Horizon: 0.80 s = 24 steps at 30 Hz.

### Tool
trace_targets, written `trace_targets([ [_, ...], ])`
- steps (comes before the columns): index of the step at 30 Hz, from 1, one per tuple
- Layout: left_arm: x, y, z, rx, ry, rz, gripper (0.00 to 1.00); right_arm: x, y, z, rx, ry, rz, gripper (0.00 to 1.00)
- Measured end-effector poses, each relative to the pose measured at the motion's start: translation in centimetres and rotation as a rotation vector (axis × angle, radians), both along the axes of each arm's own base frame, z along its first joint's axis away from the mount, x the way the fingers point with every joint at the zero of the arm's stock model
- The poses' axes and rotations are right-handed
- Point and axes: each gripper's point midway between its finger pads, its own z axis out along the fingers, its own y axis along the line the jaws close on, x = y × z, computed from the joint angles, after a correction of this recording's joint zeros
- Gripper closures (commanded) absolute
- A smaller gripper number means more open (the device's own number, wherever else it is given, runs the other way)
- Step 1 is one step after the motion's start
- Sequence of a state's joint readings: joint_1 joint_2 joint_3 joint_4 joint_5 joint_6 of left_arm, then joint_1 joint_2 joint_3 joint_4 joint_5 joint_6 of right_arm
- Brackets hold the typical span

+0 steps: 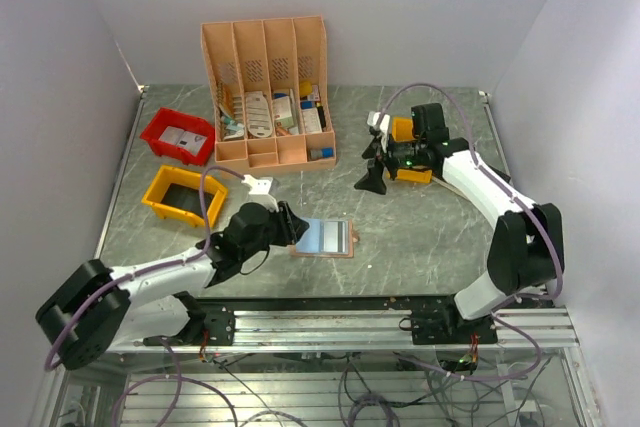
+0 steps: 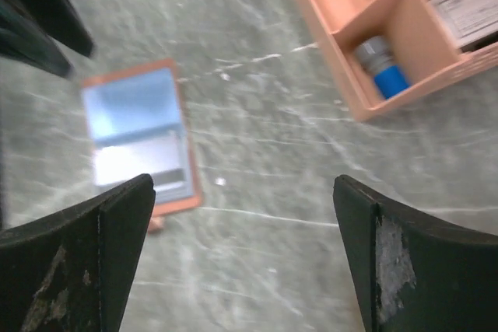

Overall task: Put the credit cards into the card holder
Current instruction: Open the card holder at the center of the board, then move the storage box to the center of the board.

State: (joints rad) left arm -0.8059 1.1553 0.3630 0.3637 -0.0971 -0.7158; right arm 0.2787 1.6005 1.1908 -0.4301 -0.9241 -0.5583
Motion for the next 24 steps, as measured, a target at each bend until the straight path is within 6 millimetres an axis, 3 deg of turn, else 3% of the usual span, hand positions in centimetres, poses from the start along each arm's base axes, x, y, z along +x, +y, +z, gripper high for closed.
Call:
trace_targets([
  [3,0.1,0.1,2.0,-0.043,-0.058,0.004,0.49,1.5,-1.1,-0.2,-0.075,-0.164,0.028,0.03],
  [6,0.2,0.1,3.0,-0.069,-0.087,0.002,0.46,4.6,-2.8,-1.5,-0.153,-0.200,0.059,0.08],
  [9,0.4,0.0,3.5,-0.083,-0.102,0.005,0.37,9.1,-6.8,-2.5,-0.208,-0.221,0.013,0.07],
  [12,0.5,0.0,3.9,-0.090,-0.114,0.003,0.24,11.3,-11.9,-3.4,-0.296,-0.262,-0.062,0.09],
  [14,0.5,-0.1,4.0,-0.094,-0.120,0.002,0.19,12.0,-13.7,-3.6,-0.354,-0.291,-0.082,0.14],
  [16,0.6,-0.1,4.1,-0.097,-0.124,0.001,0.19,12.7,-14.2,-3.8,-0.403,-0.311,-0.071,0.20],
  [18,0.5,-0.2,4.3,-0.104,-0.126,-0.004,0.19,14.2,-14.3,-3.7,-0.445,-0.337,-0.056,0.27],
  [20,0.5,-0.3,4.4,-0.111,-0.127,-0.011,0.20,15.9,-14.5,-4.1,-0.485,-0.353,-0.048,0.43],
  [24,0.5,-0.5,4.2,-0.112,-0.121,-0.021,0.20,17.8,-15.8,-6.8,-0.566,-0.304,-0.061,0.72],
])
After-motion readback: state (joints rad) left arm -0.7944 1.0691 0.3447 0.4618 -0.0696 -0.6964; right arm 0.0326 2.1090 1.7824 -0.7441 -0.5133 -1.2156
